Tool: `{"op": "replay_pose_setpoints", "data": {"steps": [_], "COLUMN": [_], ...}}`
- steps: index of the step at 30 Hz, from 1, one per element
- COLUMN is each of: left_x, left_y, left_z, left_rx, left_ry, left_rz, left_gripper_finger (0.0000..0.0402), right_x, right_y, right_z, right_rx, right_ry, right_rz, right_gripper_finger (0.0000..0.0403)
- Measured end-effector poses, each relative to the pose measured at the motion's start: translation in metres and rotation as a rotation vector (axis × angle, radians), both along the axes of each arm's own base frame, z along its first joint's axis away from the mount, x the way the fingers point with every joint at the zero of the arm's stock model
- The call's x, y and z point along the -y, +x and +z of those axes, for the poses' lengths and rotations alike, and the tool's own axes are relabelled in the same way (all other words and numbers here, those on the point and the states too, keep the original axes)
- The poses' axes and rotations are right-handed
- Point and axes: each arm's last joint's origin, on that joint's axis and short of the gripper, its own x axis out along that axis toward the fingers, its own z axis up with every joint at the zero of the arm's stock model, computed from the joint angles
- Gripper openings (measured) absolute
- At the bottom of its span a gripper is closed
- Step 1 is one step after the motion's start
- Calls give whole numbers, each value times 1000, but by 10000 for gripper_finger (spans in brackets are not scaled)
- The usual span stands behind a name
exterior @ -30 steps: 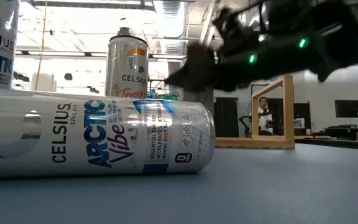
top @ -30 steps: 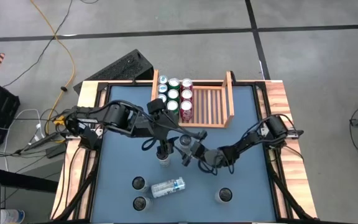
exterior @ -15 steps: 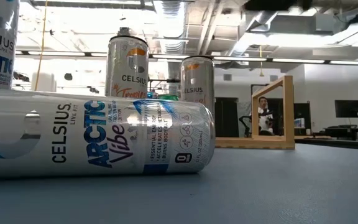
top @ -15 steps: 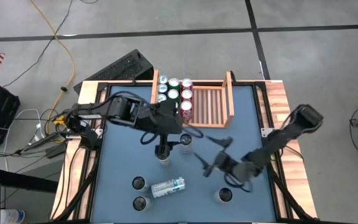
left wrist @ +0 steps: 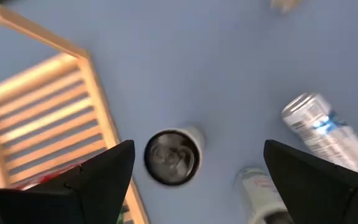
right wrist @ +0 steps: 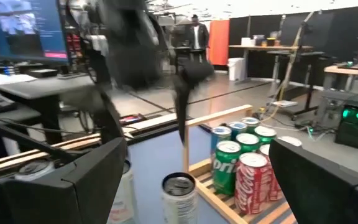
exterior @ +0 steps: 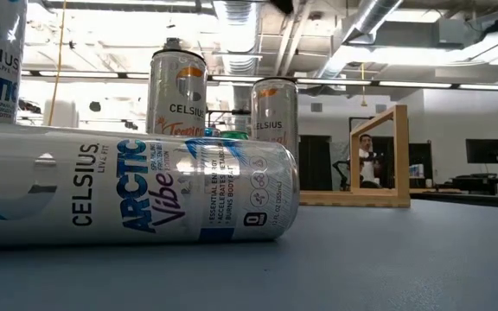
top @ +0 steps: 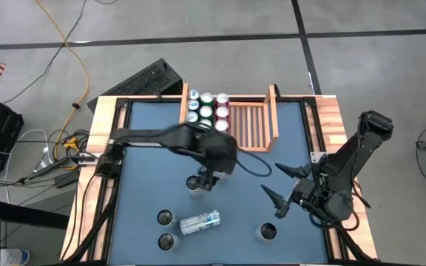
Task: Place canned beverage on shelf
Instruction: Put the light yellow soda can on the shelf
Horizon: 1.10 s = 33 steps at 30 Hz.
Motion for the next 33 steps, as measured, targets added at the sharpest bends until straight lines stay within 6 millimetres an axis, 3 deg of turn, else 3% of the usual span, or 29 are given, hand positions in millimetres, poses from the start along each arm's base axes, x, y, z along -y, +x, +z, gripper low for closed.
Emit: {"op": "replay_pose_setpoints", "data": {"steps": [5, 11, 15, 23, 33], "left_x": [-2, -21, -31, -31, -28], "left_y": [21, 24, 21, 32, 30], "left_z": [-34, -32, -30, -40, -66], "left_rx": [-82, -53, -75, -39, -143], "left_ry": [12, 36, -52, -64, -46], "left_rz": [1, 84, 67, 43, 4], "left_gripper_finger": [343, 343, 343, 343, 343], "right_x": [-9, -15, -18, -21, -24], "right_y": [-3, -2, -2, -7, -11], "right_z": [-6, -13, -15, -15, -15], "right_rx": [-10, 16, 10, 13, 10], "right_ry": [-15, 23, 14, 19, 15], "right_rz": [29, 40, 47, 71, 87], "right_gripper_finger": [388, 388, 388, 388, 388]}}
